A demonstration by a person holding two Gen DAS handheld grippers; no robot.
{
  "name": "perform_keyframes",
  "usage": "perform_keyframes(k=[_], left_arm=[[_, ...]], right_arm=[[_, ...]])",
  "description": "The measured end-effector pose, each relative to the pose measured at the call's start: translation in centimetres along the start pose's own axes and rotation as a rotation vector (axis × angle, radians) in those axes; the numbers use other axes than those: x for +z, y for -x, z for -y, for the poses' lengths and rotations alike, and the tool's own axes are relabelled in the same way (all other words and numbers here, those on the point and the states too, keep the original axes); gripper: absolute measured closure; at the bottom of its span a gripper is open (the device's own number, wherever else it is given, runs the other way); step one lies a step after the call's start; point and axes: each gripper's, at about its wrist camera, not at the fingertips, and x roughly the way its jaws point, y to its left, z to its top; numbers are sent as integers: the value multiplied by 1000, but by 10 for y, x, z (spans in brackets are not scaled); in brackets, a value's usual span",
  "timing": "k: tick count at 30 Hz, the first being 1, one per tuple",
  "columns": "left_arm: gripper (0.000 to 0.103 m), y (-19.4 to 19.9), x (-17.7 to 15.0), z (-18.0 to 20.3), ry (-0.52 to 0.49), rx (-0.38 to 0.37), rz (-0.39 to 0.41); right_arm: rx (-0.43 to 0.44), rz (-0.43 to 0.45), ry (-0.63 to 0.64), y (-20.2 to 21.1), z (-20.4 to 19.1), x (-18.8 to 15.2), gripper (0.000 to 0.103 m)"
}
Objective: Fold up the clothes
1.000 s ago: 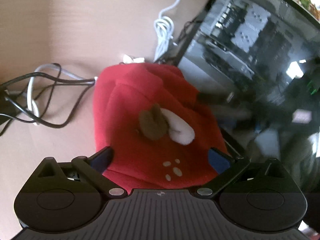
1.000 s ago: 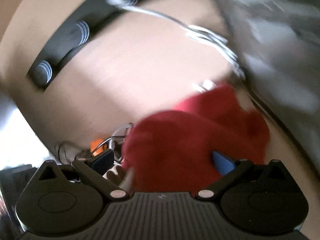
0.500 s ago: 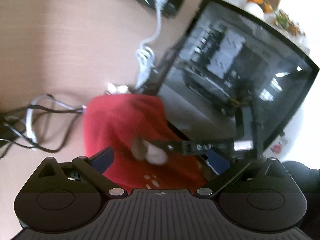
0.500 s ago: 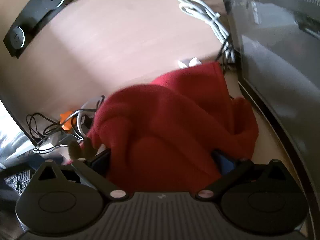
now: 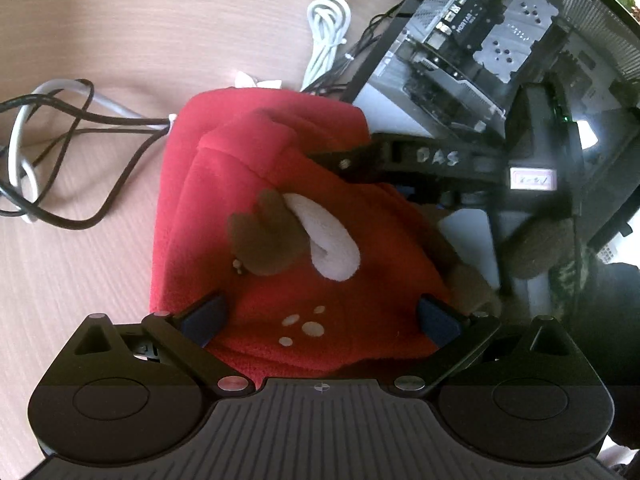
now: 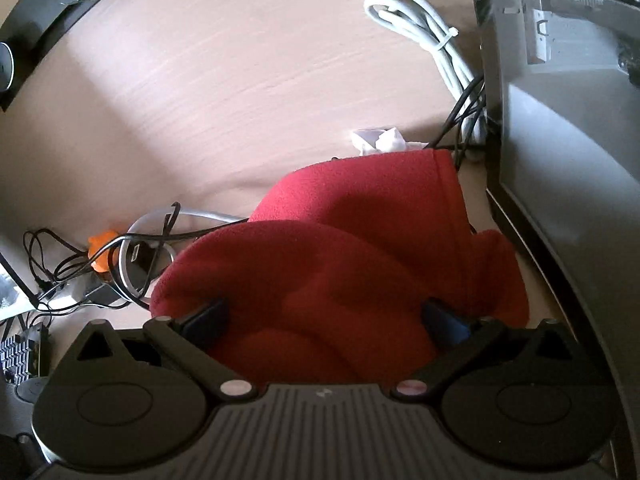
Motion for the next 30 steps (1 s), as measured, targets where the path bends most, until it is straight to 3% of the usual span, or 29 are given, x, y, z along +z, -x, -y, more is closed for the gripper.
perform_keyframes(k=[6, 9, 11, 16, 21, 24, 26, 30], left_arm=[[1, 13, 1, 7, 33, 29, 19], [1, 32, -4, 10, 65, 0, 52], [1, 39, -11, 11, 82, -14, 62], [1, 28, -22, 18, 99, 83, 14], [1, 46, -27, 45, 22, 86, 6], [1, 32, -43, 38, 84, 84, -56], [1, 17, -49, 33, 118, 109, -69], [1, 22, -43, 45, 138, 179, -20]], right_arm=[[14, 73, 6, 49, -8, -17, 0], [73, 27, -70, 55, 3, -38, 0], [61, 12, -65, 47, 8, -49, 0], [56, 20, -37, 55, 5, -48, 0], [60, 13, -39, 81, 10, -68, 0], [67, -70, -92, 66, 22, -82, 0], [63, -74, -113, 63, 26, -83, 0], [34, 11, -89, 87, 18, -88, 0]])
